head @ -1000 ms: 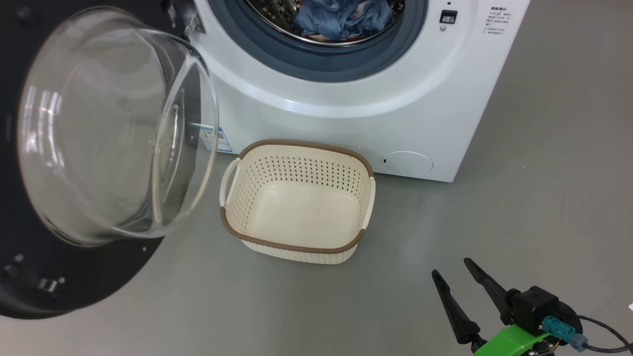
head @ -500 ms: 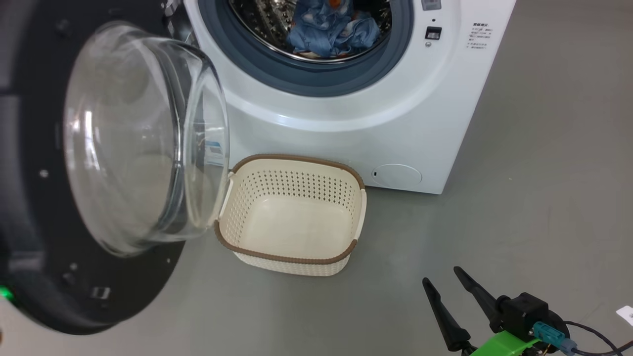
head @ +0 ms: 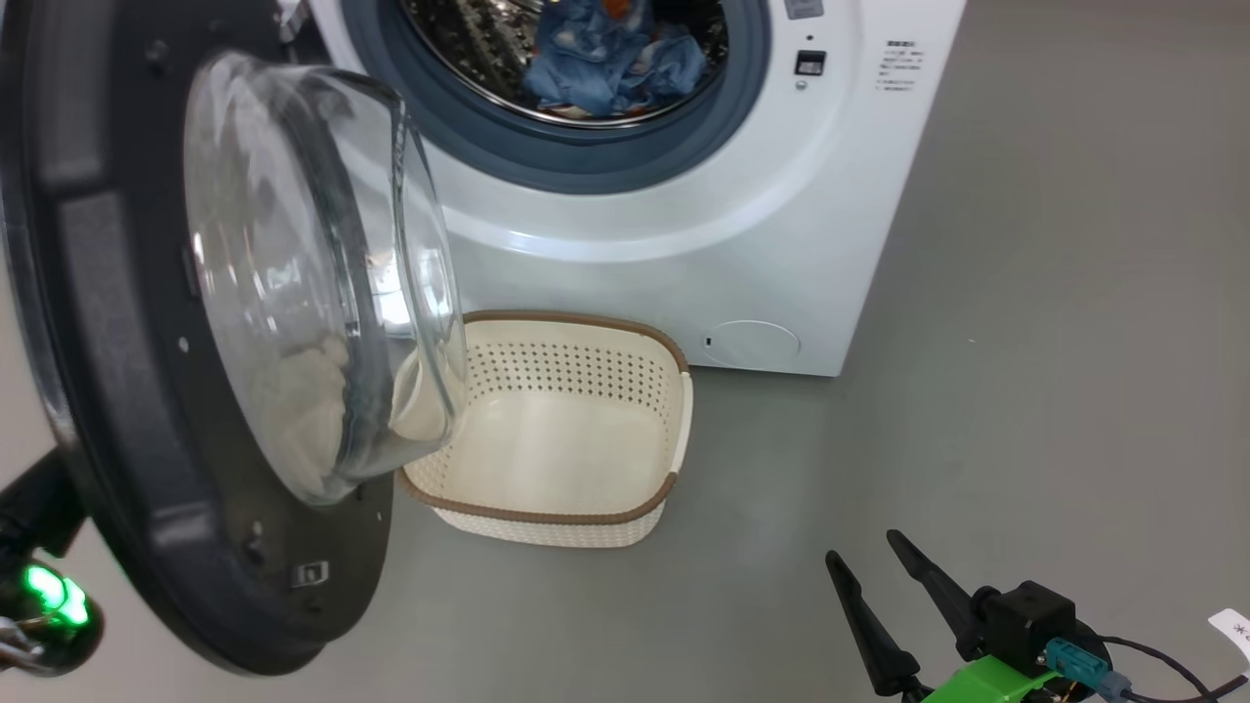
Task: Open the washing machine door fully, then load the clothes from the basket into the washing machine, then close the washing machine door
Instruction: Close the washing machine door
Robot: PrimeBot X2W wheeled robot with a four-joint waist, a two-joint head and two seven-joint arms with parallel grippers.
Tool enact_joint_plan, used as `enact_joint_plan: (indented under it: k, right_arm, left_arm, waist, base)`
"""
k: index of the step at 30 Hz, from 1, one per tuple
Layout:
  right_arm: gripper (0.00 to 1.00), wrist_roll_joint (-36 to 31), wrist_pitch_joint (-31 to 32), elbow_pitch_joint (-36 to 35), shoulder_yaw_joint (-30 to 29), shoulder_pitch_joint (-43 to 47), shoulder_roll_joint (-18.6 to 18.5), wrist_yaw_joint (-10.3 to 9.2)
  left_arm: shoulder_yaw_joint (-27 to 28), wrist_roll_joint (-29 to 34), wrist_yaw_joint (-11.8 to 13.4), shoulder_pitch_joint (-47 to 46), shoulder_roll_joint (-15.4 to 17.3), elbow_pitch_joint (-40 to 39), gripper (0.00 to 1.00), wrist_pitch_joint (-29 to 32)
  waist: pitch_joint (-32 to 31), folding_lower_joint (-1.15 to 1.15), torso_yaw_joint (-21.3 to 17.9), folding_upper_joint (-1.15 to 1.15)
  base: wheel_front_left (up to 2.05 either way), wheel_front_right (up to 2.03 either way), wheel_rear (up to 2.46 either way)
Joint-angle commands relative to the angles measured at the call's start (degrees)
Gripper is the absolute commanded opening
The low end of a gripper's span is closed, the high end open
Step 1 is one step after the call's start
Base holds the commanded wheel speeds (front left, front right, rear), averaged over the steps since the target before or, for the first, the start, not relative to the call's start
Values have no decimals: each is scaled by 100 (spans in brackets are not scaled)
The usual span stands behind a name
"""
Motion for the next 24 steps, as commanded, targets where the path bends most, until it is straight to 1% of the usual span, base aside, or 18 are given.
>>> enact_joint_plan:
  k: [1,7,18,24]
  right_arm:
    - [100,16,-75,-110,123,-194,18,9]
    - [100,24,-90,-67,113,-273,70,9]
    - [100,16,-97,-102,32,-366,181,9]
    - [100,25,-98,-126,6,-424,238,9]
  left_arm:
    - [96,-37,-32,-152,155,-220,0,52]
    - [-109,-18,-70,-298,-41,-268,0,51]
    - [-258,-128,-60,-705,-401,-367,0,-86]
    - [-390,-54,-127,-947,-565,-305,0,-230]
  waist:
    - [25,0,-60,0]
    - [114,0,-290,0]
    - [259,0,-780,0]
    - [353,0,-1027,0]
  base:
    - [0,0,0]
    - [0,0,0]
    - [0,0,0]
    - [0,0,0]
